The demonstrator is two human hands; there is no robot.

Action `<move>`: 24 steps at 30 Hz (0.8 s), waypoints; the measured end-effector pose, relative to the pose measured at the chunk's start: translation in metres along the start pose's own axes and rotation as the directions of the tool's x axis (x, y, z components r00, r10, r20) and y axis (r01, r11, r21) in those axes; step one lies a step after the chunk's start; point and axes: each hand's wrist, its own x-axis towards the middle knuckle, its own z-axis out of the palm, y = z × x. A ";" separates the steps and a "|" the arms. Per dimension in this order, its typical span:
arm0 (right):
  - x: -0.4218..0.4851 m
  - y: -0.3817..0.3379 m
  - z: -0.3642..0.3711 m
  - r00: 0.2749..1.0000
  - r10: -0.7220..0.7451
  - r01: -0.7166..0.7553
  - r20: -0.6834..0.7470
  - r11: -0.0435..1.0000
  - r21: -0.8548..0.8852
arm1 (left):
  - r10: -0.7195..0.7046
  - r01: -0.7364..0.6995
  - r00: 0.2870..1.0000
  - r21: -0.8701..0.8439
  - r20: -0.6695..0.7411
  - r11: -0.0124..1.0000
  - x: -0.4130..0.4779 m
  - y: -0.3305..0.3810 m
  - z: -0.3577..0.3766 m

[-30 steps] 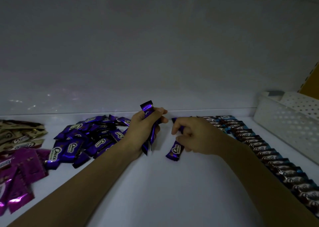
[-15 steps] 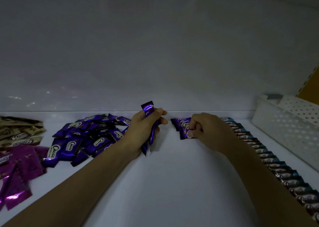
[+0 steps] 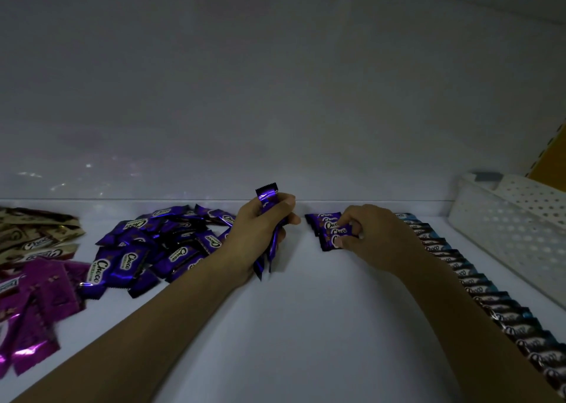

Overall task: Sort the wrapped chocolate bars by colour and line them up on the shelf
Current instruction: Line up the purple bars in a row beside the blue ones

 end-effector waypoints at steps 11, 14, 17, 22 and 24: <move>0.001 0.001 0.003 0.999 -0.002 0.003 0.032 0.999 -0.032 | 0.008 -0.008 1.000 0.020 0.010 1.000 0.001 -0.001 -0.001; 0.000 -0.001 0.002 1.000 -0.006 0.006 0.022 0.999 -0.035 | 0.008 -0.008 1.000 0.012 0.007 1.000 0.001 -0.001 0.000; -0.001 -0.002 0.001 1.000 -0.008 0.009 0.028 0.999 -0.045 | 0.009 -0.009 1.000 -0.022 0.003 1.000 0.001 -0.001 -0.001; 0.000 0.004 -0.002 0.999 -0.027 0.030 0.039 0.997 -0.070 | 0.009 -0.008 1.000 -0.018 0.013 1.000 0.000 -0.001 0.000; 0.000 0.004 -0.002 0.999 -0.024 0.027 0.036 0.997 -0.074 | 0.008 -0.008 1.000 -0.011 0.014 1.000 0.000 -0.001 -0.001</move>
